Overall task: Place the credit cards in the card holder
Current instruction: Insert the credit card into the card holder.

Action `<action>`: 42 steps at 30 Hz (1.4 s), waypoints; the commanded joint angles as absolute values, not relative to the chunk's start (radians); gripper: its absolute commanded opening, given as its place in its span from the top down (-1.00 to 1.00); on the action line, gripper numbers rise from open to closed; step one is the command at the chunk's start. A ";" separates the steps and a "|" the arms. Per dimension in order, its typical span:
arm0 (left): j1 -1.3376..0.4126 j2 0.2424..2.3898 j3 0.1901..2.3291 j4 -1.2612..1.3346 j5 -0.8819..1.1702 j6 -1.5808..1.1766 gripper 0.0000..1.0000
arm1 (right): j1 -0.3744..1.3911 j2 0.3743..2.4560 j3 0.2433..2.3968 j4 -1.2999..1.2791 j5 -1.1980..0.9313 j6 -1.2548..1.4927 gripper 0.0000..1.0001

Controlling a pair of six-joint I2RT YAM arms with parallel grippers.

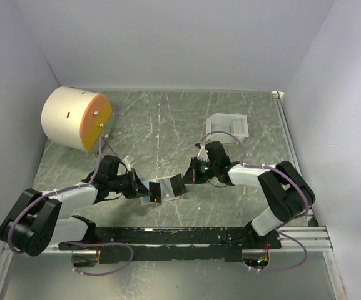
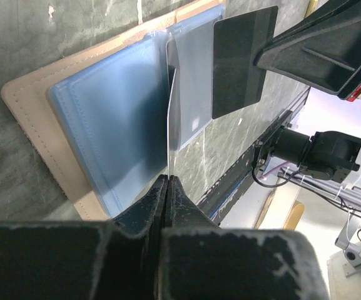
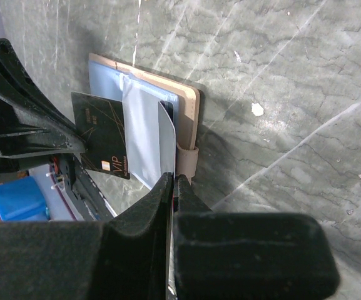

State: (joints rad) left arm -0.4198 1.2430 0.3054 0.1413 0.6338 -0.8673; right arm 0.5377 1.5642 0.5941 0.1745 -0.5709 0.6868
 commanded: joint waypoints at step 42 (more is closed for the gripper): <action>-0.406 1.333 0.294 0.219 0.556 -0.840 0.86 | 0.541 1.546 0.577 0.142 -0.538 0.673 1.00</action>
